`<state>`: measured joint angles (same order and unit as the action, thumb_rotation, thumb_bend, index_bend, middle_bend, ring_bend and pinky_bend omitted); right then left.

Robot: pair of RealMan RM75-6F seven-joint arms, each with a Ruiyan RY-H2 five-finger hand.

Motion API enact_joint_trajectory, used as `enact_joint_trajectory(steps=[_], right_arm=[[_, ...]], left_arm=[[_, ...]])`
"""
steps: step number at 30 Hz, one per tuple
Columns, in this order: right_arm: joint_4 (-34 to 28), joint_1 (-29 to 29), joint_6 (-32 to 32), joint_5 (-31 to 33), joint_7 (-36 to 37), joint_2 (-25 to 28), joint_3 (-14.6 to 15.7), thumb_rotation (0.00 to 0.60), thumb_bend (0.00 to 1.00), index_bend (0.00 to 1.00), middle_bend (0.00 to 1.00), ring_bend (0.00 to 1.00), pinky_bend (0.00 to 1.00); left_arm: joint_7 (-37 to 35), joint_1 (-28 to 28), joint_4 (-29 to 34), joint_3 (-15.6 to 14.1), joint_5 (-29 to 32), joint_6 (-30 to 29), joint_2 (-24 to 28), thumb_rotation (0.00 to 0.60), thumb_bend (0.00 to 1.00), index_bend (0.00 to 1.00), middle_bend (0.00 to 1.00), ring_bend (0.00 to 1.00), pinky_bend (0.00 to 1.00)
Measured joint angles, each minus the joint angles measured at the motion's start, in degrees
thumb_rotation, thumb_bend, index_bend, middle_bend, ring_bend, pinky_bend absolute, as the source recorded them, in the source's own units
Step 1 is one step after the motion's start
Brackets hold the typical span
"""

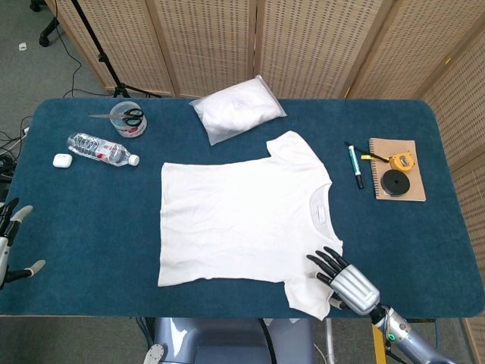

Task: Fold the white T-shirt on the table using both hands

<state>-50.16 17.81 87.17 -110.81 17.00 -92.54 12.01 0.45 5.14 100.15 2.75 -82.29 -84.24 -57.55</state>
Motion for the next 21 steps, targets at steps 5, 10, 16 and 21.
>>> enact_joint_trajectory(steps=[5,10,16,21], right_arm=[[-0.60,0.30,-0.16,0.51,0.43,-0.75,-0.21,0.600,0.19,0.31,0.10,0.00,0.00],[-1.00,0.59,-0.16,1.56,1.04,-1.21,-0.94,0.600,0.24,0.32,0.10,0.00,0.00],[-0.97,0.63,-0.60,1.94,1.57,-1.29,-0.52,0.600,0.39,0.36,0.10,0.00,0.00],[-0.83,0.61,-0.43,2.10,2.42,-1.57,-0.33,0.600,0.45,0.44,0.10,0.00,0.00]], left_arm=[[-0.01,-0.03,0.00,0.08,0.07,0.09,0.02,0.600,0.00,0.00,0.00,0.00,0.00],[-0.12,0.02,-0.03,0.23,0.30,0.31,0.05,0.600,0.00,0.00,0.00,0.00,0.00],[-0.15,0.03,0.03,0.27,0.35,0.52,0.08,0.600,0.00,0.00,0.00,0.00,0.00],[0.14,0.05,0.08,0.26,0.35,0.63,-0.03,0.600,0.00,0.00,0.00,0.00,0.00]])
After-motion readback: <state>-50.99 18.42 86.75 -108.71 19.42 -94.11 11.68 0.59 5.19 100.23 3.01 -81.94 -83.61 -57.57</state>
